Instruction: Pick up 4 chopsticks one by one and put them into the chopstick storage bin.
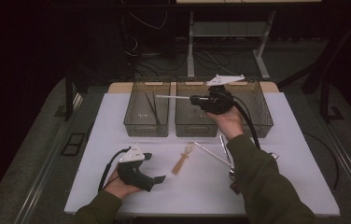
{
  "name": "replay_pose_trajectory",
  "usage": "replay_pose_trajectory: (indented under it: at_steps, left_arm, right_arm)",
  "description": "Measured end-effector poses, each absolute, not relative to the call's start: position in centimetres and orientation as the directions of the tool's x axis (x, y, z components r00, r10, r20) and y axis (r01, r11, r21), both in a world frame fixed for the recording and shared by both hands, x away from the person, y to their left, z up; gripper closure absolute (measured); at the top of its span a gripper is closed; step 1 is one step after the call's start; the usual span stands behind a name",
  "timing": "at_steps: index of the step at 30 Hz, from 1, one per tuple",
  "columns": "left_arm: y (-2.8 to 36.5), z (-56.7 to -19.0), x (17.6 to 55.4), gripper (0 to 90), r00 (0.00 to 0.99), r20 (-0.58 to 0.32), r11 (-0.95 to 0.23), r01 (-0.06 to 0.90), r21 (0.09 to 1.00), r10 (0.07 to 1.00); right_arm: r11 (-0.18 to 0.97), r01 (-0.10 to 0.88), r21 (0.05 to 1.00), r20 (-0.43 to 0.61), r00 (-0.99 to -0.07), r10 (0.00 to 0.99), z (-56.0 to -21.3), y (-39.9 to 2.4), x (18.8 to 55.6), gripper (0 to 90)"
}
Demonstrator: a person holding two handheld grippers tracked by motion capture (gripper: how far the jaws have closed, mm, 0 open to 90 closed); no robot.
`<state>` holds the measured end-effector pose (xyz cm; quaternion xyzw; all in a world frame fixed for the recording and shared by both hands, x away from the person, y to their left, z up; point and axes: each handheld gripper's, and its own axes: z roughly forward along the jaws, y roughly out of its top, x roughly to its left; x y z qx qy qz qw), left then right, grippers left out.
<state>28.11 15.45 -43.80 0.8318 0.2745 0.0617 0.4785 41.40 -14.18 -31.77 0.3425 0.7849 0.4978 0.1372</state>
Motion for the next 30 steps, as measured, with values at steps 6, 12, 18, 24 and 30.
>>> replay_pose_trajectory:
  at_steps: [6, 12, 18, 24, 30]
  left_arm:
    - [15.5, -43.7, 28.0, 0.0, 0.843, -0.161, -0.388, 0.395, 0.833, 0.513]
    - [15.5, -43.7, 28.1, 0.0, 0.845, -0.165, -0.386, 0.394, 0.834, 0.508]
    - [15.5, -43.7, 28.1, 0.0, 0.845, -0.17, -0.38, 0.396, 0.836, 0.507]
    - [15.4, -43.9, 28.4, 0.0, 0.844, -0.169, -0.395, 0.403, 0.826, 0.508]
    - [15.5, -43.9, 28.4, 0.0, 0.847, -0.169, -0.393, 0.4, 0.828, 0.504]
  right_arm:
    - [0.271, 0.416, 0.868, 0.13, -0.717, 0.685, -32.4, -11.2, 43.2, 85.7]
    - [0.308, 0.439, 0.844, 0.108, -0.701, 0.704, -33.5, -8.0, 45.2, 85.6]
    - [0.34, 0.458, 0.821, 0.081, -0.684, 0.725, -34.6, -5.5, 47.0, 85.6]
    - [0.362, 0.476, 0.801, 0.063, -0.669, 0.741, -35.3, -3.5, 48.4, 85.6]
    - [0.364, 0.494, 0.79, 0.061, -0.654, 0.754, -36.0, -2.1, 49.5, 85.6]
